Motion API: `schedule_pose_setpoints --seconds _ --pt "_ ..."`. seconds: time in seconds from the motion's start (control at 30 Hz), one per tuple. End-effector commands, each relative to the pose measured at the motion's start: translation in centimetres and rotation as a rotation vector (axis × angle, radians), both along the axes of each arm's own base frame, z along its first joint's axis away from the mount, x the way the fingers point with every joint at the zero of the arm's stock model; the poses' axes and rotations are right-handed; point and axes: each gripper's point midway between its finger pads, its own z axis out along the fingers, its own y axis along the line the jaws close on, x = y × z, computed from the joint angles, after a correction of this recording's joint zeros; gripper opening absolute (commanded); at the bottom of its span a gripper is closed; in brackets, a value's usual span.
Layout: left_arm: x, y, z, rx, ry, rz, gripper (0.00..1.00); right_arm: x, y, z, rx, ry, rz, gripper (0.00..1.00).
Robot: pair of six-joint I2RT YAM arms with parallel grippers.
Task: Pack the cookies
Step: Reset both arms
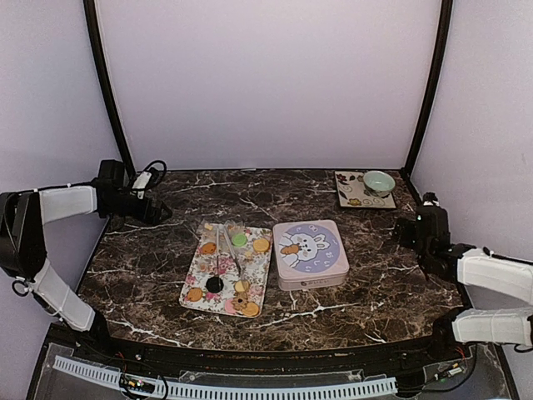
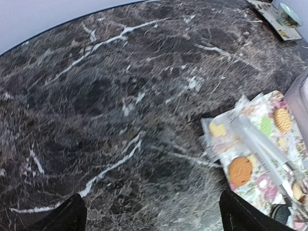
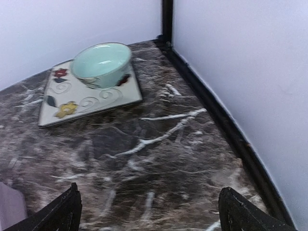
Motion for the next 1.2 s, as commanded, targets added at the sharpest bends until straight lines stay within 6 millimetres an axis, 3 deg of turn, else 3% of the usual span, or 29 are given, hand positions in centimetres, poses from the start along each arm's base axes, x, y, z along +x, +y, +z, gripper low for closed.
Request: schedule_pose_setpoints --seconds 0.0,0.17,0.33,0.47,0.6,0.7,0.73,0.9,1.17 --pt "1.7 3.5 2.0 0.086 -0.334 0.127 0.99 -2.0 -6.4 4.0 -0.16 -0.308 -0.301 0.99" --pt "0.9 6.3 0.0 0.035 -0.403 0.248 0.99 -3.7 -9.2 3.5 -0.158 -0.426 -0.374 1.0" --pt "-0.3 6.9 -0.9 -0.037 -0.509 0.31 0.99 -2.4 -10.3 3.2 -0.116 -0.456 -0.38 1.0" --pt "-0.8 7.0 -1.7 -0.051 -0.525 0.324 0.99 -0.2 -9.5 2.8 -0.131 -0.456 -0.312 1.0" --pt "-1.6 7.0 -0.9 -0.031 -0.63 0.349 0.99 1.5 -8.7 2.0 -0.157 -0.446 -0.24 1.0" --pt "-3.0 7.0 -1.1 -0.038 -0.695 0.356 0.99 3.5 -5.0 0.6 -0.189 -0.416 0.02 1.0" --pt "-2.9 7.0 -1.5 -0.032 -0.664 0.36 0.99 3.7 -4.6 1.1 -0.199 -0.447 0.048 1.0" --pt "-2.4 7.1 -1.6 -0.022 -0.651 0.375 0.99 4.8 -5.8 0.4 -0.159 -0.4 0.017 1.0" --pt "-2.4 7.3 -1.5 -0.019 -0.662 0.385 0.99 4.6 -5.9 0.4 -0.158 -0.403 0.017 1.0"
